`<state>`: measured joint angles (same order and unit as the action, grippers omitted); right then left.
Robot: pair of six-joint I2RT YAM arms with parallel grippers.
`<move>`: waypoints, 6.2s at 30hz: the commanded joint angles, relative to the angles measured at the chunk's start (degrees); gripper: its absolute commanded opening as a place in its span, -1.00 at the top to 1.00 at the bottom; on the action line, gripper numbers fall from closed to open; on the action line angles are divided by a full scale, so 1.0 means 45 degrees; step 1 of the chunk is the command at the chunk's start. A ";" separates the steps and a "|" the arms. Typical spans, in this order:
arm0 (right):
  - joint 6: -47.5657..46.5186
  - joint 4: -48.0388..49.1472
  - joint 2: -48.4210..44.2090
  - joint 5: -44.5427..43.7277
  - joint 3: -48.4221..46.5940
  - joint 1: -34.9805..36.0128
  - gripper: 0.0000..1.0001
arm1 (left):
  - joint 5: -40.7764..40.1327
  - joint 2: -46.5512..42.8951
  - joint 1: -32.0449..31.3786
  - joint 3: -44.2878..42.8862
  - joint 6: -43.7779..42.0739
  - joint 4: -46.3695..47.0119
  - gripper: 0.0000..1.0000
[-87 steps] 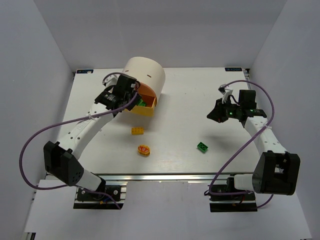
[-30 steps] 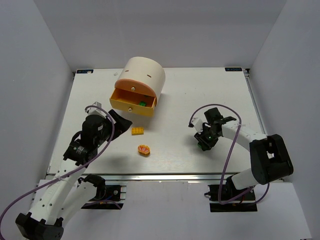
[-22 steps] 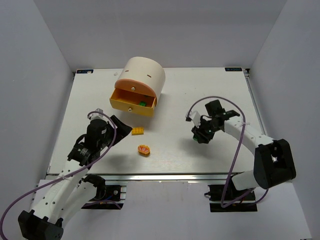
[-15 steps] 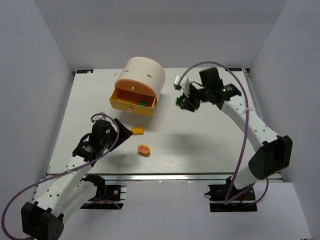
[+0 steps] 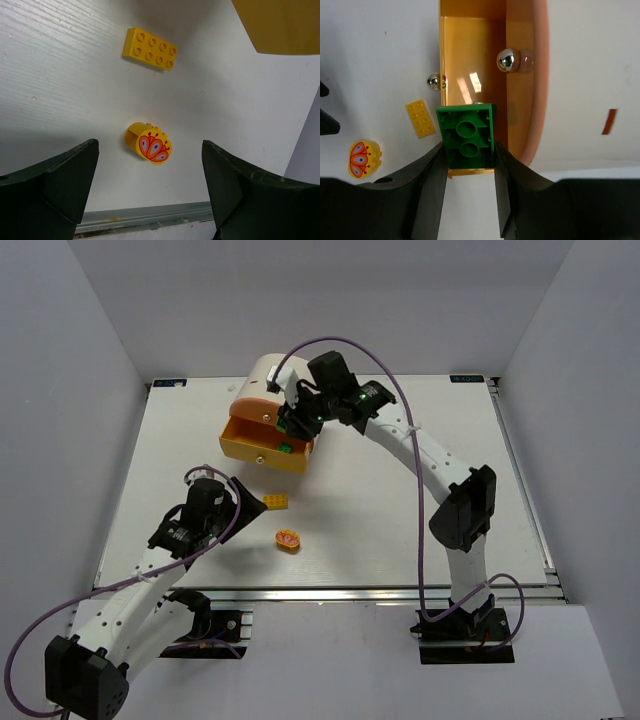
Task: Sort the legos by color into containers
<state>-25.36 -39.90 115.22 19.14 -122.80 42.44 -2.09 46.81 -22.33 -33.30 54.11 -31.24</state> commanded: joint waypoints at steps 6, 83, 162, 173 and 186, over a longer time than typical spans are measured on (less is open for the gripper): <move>0.0597 0.1463 -0.0273 -0.2863 0.1157 0.0667 0.91 | 0.0073 -0.0500 0.0040 0.0251 0.0242 0.0224 -0.87; -0.0691 0.1465 -0.4957 0.5009 0.7773 -0.1159 0.03 | 0.2570 0.7071 0.1874 -0.1935 0.0845 0.6218 0.15; -0.4753 -0.1642 -0.5057 0.8602 0.9984 -0.3865 0.27 | 0.5835 1.0438 0.3790 -0.1760 0.0144 1.0753 0.09; -0.6336 0.1521 -0.4748 0.5691 1.1256 -0.0174 -0.68 | 0.4977 0.8079 0.3790 -0.2171 -0.0695 0.7024 -0.76; -0.3351 0.3397 -0.0939 0.1592 0.8795 0.2952 -0.78 | -0.0153 0.0754 0.3790 -0.2209 -0.1536 -0.1588 -0.85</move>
<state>-46.02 -28.14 109.62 32.38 -79.61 54.19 5.69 55.27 -5.37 -42.06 48.49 -25.98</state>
